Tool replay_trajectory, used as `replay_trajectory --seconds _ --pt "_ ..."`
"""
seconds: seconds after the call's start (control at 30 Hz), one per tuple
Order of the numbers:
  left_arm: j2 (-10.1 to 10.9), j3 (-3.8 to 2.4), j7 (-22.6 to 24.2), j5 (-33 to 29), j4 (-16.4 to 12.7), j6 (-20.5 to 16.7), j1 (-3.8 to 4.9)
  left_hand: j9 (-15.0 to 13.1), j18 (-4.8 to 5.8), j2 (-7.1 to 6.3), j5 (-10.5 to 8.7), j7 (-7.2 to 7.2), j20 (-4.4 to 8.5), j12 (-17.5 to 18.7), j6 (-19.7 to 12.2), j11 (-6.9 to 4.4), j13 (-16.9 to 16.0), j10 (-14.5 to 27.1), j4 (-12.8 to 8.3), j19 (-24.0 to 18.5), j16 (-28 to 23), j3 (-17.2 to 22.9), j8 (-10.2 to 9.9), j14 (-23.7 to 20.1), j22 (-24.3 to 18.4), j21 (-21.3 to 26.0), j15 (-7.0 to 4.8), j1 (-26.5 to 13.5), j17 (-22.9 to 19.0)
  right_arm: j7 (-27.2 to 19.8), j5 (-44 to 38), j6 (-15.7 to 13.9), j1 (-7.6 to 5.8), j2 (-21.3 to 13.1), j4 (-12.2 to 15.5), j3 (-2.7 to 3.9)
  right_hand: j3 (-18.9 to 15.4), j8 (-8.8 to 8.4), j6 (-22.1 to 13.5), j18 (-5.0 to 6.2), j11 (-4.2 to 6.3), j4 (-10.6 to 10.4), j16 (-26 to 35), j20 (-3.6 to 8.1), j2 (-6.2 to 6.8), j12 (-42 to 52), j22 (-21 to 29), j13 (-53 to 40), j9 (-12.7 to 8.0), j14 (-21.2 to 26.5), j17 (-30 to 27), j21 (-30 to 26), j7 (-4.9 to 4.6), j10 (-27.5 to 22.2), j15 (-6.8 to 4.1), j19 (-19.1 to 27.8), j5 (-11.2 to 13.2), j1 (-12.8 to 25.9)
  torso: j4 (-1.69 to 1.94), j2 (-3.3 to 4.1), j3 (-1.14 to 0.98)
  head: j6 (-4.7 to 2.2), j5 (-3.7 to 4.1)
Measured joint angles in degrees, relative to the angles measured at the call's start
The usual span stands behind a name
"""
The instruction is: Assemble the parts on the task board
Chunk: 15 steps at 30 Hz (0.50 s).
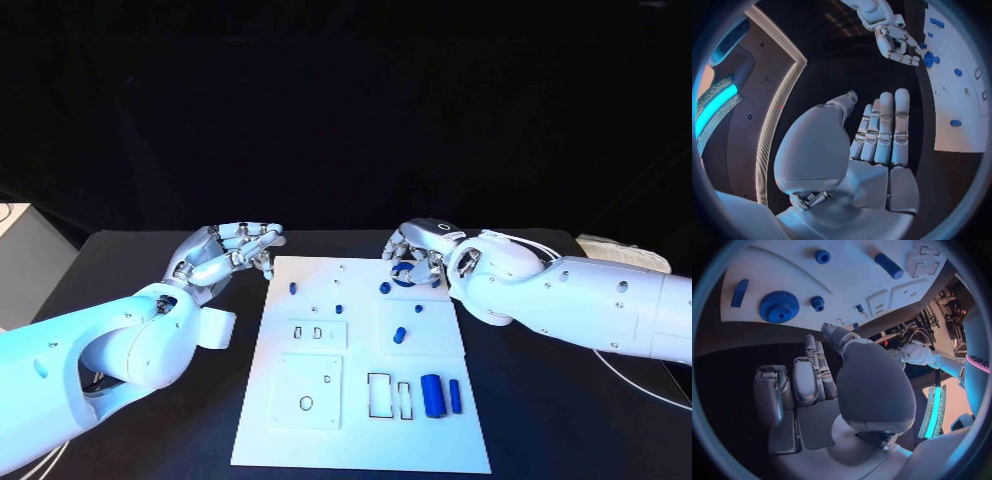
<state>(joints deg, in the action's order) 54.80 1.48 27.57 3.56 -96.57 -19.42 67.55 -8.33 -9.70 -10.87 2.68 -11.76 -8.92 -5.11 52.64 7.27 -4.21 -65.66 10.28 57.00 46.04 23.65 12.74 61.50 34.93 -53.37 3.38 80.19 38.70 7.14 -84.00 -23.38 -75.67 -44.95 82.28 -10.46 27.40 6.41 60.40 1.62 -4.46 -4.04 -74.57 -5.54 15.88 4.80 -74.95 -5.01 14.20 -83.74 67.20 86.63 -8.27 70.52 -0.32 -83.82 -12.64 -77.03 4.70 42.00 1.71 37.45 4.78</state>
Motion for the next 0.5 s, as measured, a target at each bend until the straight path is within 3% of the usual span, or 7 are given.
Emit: replay_trajectory --seconds 0.17,0.5 --pt "-0.1 0.00 -0.3 0.1 0.1 0.4 0.00 0.0 0.00 0.00 0.00 0.00 0.00 0.0 0.0 0.00 0.0 0.0 0.0 0.0 0.1 0.0 0.0 0.0 0.0 0.0 0.00 0.0 0.0 0.7 -0.3 0.6 0.47 0.3 0.0 -0.06 0.7 0.44 0.6 0.00 0.00 -0.3 -1.9 0.00 0.42 -0.3 0.0 -0.1 0.5 0.0 1.8 0.0 -0.18 0.0 0.00 0.0 -1.1 0.4 0.10 0.49 -0.01 -0.25 0.06" --pt "0.0 0.00 -0.9 0.2 0.0 1.0 0.00 0.0 0.00 0.00 0.00 0.00 0.21 0.0 0.0 0.00 0.0 0.0 0.2 -0.2 0.1 0.2 0.0 -0.4 0.1 -0.3 0.01 0.0 0.0 2.1 -1.6 2.9 1.12 1.1 -0.4 -0.11 0.8 0.44 0.6 0.02 0.00 -0.3 -2.1 0.00 0.51 -0.7 0.0 -0.1 0.7 0.0 1.9 0.0 -0.17 0.0 0.00 0.0 -1.1 0.5 0.32 1.38 0.07 -0.44 0.30"
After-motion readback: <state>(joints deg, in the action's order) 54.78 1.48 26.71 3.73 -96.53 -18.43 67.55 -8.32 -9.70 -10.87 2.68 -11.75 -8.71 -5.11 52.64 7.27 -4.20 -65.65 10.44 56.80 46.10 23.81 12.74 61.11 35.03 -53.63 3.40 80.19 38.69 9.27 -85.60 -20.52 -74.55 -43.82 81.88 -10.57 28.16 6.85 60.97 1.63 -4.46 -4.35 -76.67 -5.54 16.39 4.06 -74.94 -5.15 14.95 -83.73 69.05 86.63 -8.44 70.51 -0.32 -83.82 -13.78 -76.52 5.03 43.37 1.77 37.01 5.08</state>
